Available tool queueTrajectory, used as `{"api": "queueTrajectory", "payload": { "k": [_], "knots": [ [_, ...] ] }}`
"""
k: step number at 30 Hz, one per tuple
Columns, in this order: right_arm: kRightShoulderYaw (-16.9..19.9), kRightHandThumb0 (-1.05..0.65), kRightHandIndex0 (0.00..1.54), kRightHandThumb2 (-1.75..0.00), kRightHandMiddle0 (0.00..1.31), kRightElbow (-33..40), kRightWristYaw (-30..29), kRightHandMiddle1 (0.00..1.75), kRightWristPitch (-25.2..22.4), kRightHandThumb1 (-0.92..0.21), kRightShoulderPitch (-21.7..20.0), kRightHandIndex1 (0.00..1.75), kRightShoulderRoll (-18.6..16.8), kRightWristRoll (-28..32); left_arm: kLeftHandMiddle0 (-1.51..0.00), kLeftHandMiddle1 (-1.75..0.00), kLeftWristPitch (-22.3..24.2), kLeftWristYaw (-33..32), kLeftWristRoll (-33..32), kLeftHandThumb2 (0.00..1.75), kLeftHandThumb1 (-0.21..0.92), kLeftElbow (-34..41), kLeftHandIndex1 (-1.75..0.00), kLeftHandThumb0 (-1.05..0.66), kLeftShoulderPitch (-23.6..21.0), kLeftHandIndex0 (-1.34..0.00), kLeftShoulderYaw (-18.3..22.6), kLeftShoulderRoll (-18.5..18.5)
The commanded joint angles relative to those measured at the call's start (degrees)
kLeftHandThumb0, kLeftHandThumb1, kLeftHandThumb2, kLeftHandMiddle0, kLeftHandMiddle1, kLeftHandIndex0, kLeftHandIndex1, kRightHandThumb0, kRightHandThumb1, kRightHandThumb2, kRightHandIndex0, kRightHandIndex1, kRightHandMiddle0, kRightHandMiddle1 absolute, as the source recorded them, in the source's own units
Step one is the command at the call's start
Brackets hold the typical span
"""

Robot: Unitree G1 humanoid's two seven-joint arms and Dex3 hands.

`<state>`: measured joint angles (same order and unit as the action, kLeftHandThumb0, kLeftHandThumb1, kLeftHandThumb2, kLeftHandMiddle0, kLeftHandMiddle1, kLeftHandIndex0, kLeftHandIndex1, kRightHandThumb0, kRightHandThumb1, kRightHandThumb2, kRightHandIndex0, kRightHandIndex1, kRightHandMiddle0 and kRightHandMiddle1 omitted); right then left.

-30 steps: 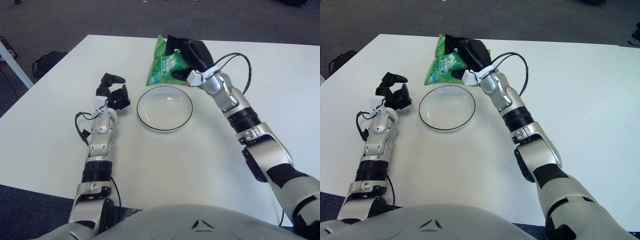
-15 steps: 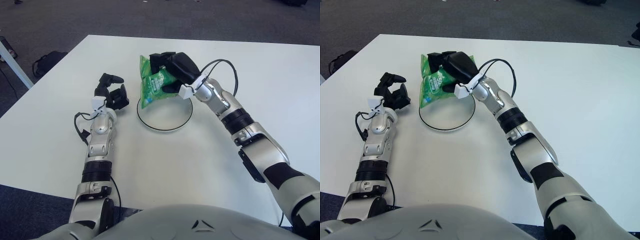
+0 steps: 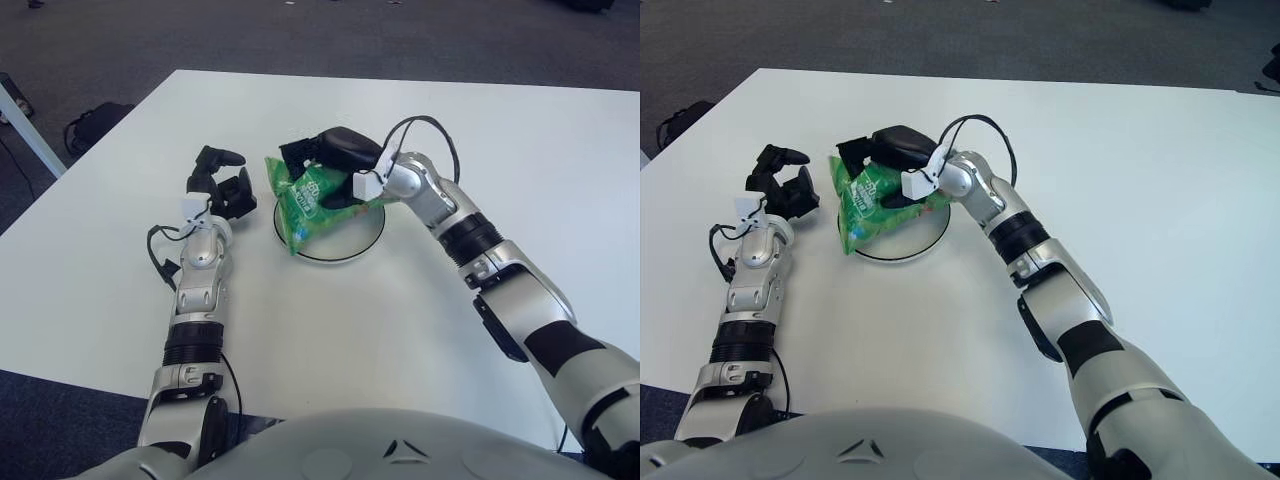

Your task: Put the snack into the plate.

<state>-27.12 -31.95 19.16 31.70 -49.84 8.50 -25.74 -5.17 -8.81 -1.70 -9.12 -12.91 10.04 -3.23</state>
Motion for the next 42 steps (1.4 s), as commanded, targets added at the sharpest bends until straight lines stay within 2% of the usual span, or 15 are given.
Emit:
{"api": "queueTrajectory", "payload": {
  "k": [1, 2, 3, 4, 7, 8, 9, 10, 13, 16, 19, 34, 42],
  "knots": [
    [-0.6, -0.01, 0.60, -1.30, 0.57, -2.0, 1.9, 1.55, 0.1, -0.28, -1.0, 1.75, -0.2, 0.2, -1.17, -1.75, 0.7, -1.0, -0.6, 1.18, 0.42, -0.6, -1.75, -0.45, 1.3, -0.53, 0.4, 1.6],
    [-0.7, -0.01, 0.58, -1.26, 0.56, -2.5, 2.1, 1.53, 1.0, -0.30, -0.9, 1.75, 0.2, 0.2, -1.17, -1.75, 0.9, -1.4, -0.7, 1.19, 0.42, -0.6, -1.75, -0.45, 1.3, -0.53, 0.5, 1.8],
    [-0.6, -0.17, 0.37, -1.18, 0.36, -2.8, 2.2, 1.57, 1.7, -0.27, -0.9, 1.73, 0.5, 0.2, -1.17, -1.75, 1.0, -1.6, -0.7, 1.20, 0.41, -0.6, -1.75, -0.45, 1.2, -0.54, 0.5, 1.9],
    [-0.8, -0.29, 0.24, -1.12, 0.23, -3.1, 2.7, 1.61, 2.7, -0.24, -1.0, 1.72, 0.7, 0.3, -1.17, -1.75, 1.0, -2.1, -0.6, 1.22, 0.40, -0.6, -1.75, -0.46, 1.2, -0.55, 0.6, 2.2],
    [-0.8, -0.45, 0.08, -0.99, 0.08, -3.6, 3.4, 1.16, 4.1, -0.24, -1.4, 1.23, 0.7, 0.4, -1.18, -1.75, 1.1, -2.7, -0.4, 1.25, 0.37, -0.6, -1.75, -0.46, 1.2, -0.57, 0.6, 2.4],
    [-0.8, -0.46, 0.06, -0.97, 0.06, -2.4, 3.7, 1.11, 5.3, -0.24, -1.0, 1.18, 1.9, 0.2, -1.18, -1.75, 1.3, -3.0, -0.2, 1.25, 0.37, -0.4, -1.75, -0.46, 1.3, -0.57, 0.5, 2.5],
    [-1.0, -0.55, 0.04, -0.92, 0.04, -1.8, 3.9, 0.81, 6.1, -0.29, -1.0, 0.75, 2.8, -0.7, -1.18, -1.75, 1.3, -3.2, -0.1, 1.26, 0.36, -0.3, -1.75, -0.47, 1.3, -0.58, 0.4, 2.4],
    [-1.2, -0.62, 0.02, -0.84, 0.02, -1.3, 4.0, 0.55, 6.6, -0.35, -1.0, 0.48, 3.4, -1.4, -1.19, -1.75, 1.4, -3.3, 0.0, 1.26, 0.36, -0.2, -1.75, -0.47, 1.3, -0.58, 0.4, 2.4],
    [-1.5, -0.70, 0.01, -0.73, 0.01, -0.9, 4.1, 0.19, 6.1, -0.45, -1.1, 0.16, 3.8, -2.6, -1.19, -1.75, 1.3, -3.2, 0.0, 1.25, 0.37, -0.2, -1.75, -0.46, 1.4, -0.57, 0.2, 2.2],
    [-1.4, -0.72, 0.00, -0.65, 0.00, 0.2, 3.8, 0.06, 4.8, -0.52, -0.7, 0.05, 3.9, -3.2, -1.19, -1.75, 1.1, -2.7, -0.3, 1.21, 0.40, -0.2, -1.75, -0.45, 1.5, -0.55, 0.1, 2.0],
    [-1.3, -0.74, 0.00, -0.60, 0.00, 0.7, 2.8, 0.02, 4.8, -0.55, -0.5, 0.02, 4.1, -4.1, -1.19, -1.75, 1.1, -2.4, -0.6, 1.18, 0.42, -0.2, -1.75, -0.45, 1.5, -0.53, 0.1, 2.0],
    [-0.7, -0.75, 0.00, -0.48, 0.00, 1.6, 3.3, 0.00, 3.8, -0.60, -1.1, 0.00, 4.3, -3.5, -1.24, -1.75, -0.3, -1.0, -0.6, 1.16, 0.44, -1.4, -1.75, -0.44, 1.3, -0.51, 0.2, 1.0],
    [1.0, -0.73, 0.00, -0.47, 0.00, 3.5, 3.9, 0.00, 1.1, -0.61, -1.3, 0.00, 4.1, -2.0, -1.20, -1.75, -1.3, -0.1, -0.5, 1.15, 0.45, -2.4, -1.75, -0.44, 1.2, -0.51, 0.1, 0.3]
  ]
}}
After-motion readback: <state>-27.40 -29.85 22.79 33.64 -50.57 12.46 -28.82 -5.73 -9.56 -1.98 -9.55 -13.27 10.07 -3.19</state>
